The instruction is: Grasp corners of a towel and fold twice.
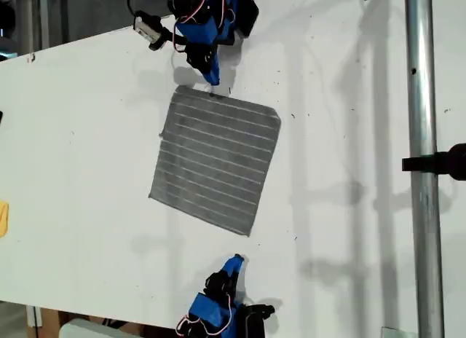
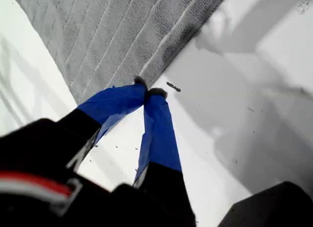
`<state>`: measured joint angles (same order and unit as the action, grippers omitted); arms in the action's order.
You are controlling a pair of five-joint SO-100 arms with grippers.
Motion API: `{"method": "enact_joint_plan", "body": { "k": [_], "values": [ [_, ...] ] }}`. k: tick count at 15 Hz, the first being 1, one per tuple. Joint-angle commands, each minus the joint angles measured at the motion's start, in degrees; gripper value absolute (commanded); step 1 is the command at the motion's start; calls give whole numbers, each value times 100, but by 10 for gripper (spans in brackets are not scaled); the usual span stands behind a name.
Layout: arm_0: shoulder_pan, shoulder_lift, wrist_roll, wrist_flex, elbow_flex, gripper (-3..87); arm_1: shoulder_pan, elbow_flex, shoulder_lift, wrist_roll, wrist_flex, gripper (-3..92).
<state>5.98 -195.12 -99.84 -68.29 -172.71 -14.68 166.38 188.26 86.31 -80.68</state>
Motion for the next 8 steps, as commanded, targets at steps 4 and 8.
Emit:
{"method": "enact_joint_plan", "body": {
  "k": [4,8],
  "values": [
    [-272,1819,202,809,1072,-29,53,-62,9,-79,-44,8],
    [-211,1916,44,712,1116,-29,53,-62,9,-79,-44,8]
  ]
}}
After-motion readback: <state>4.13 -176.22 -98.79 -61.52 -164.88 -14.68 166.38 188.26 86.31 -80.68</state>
